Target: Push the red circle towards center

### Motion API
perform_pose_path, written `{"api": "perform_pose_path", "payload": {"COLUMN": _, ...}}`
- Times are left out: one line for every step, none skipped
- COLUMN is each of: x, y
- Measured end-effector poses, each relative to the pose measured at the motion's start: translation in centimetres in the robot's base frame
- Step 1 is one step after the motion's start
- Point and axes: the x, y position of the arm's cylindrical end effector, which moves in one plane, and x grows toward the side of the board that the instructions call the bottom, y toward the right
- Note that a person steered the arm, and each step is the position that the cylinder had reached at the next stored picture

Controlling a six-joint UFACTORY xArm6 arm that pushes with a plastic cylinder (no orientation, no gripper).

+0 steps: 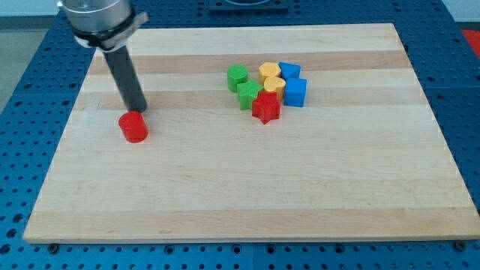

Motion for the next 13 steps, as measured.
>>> {"api": "perform_pose_path", "payload": {"x": 2.6, "y": -1.1}}
{"api": "perform_pose_path", "payload": {"x": 4.6, "y": 1.0}}
{"api": "perform_pose_path", "payload": {"x": 4.6, "y": 6.6}}
{"api": "perform_pose_path", "payload": {"x": 4.6, "y": 7.2}}
{"api": "perform_pose_path", "payload": {"x": 4.6, "y": 3.8}}
{"api": "perform_pose_path", "payload": {"x": 4.7, "y": 0.1}}
{"api": "perform_pose_path", "payload": {"x": 6.3, "y": -0.2}}
{"api": "perform_pose_path", "payload": {"x": 7.4, "y": 3.2}}
{"api": "perform_pose_path", "payload": {"x": 7.5, "y": 9.9}}
{"api": "perform_pose_path", "payload": {"x": 7.7, "y": 14.3}}
{"api": "perform_pose_path", "payload": {"x": 8.9, "y": 13.6}}
{"api": "perform_pose_path", "payload": {"x": 11.2, "y": 10.1}}
{"api": "perform_pose_path", "payload": {"x": 13.8, "y": 9.9}}
